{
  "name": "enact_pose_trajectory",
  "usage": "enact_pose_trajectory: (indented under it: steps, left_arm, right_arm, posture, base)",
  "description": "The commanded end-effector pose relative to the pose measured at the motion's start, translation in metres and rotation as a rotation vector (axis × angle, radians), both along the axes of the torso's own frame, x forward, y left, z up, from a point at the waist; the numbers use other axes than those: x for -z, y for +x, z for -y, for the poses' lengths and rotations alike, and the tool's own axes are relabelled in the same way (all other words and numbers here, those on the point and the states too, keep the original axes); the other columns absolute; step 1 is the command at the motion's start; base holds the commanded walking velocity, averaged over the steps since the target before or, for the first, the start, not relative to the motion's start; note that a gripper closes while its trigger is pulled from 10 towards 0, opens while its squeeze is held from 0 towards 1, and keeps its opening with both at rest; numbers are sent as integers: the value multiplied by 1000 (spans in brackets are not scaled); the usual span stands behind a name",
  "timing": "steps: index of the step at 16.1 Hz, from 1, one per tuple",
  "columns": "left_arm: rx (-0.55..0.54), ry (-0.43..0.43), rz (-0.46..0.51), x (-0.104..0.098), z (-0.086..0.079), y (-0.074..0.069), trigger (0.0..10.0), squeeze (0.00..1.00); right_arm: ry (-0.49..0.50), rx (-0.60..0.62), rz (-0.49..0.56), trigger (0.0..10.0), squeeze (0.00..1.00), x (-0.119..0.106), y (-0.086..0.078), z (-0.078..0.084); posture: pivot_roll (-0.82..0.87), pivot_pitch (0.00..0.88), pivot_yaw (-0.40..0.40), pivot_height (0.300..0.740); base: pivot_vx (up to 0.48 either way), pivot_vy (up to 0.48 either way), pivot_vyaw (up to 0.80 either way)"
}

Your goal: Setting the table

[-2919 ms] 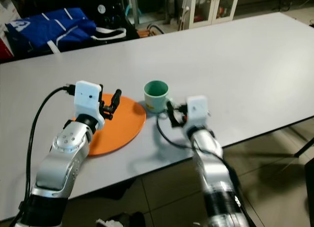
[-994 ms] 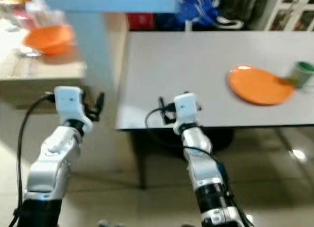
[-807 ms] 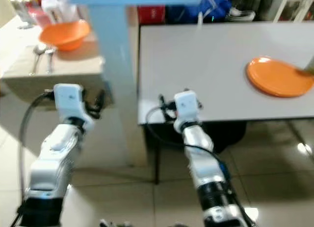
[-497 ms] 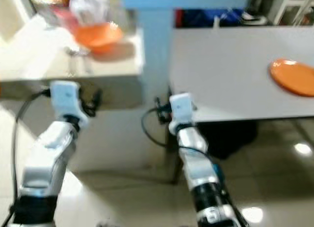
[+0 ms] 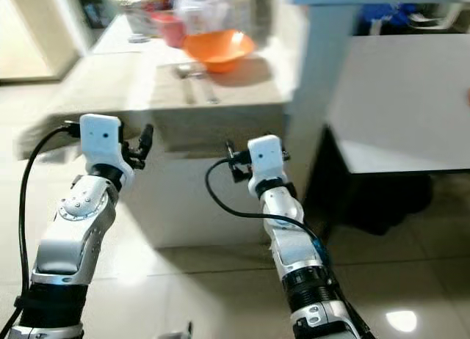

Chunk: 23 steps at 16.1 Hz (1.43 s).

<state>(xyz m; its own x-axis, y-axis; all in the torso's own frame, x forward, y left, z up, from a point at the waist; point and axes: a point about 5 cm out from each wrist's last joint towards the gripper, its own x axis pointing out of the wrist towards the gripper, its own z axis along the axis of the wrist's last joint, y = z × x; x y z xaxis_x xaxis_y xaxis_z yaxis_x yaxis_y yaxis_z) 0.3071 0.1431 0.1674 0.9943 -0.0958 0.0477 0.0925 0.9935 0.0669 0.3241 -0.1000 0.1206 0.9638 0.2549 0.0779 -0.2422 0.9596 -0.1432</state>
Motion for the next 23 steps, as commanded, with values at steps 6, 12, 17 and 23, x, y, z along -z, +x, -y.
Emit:
enact_pose_trajectory:
  steps: [6, 12, 17, 23]
  left_arm:
    - [49, 3, 43, -6, 14, 2, 10000, 0]
    - [69, 6, 58, -8, 18, 2, 10000, 0]
    - [52, 16, 55, -8, 16, 4, 10000, 0]
    - [3, 11, 37, -4, 11, 5, 10000, 0]
  right_arm:
    - [-41, 16, 114, 10000, 0, -14, 3, 6]
    - [-33, 38, 124, 10000, 0, -16, 7, 8]
    - [-35, 33, 125, 10000, 0, -17, 8, 5]
    - [-15, -7, 109, 10000, 0, -15, 5, -1]
  posture:
    - [-36, 0, 78, 740]
    - [-36, 0, 82, 740]
    - [-31, 0, 83, 740]
    - [-35, 0, 83, 740]
  base:
    - [453, 0, 0]
    - [477, 0, -230]
    - [480, 0, 0]
    - [80, 0, 0]
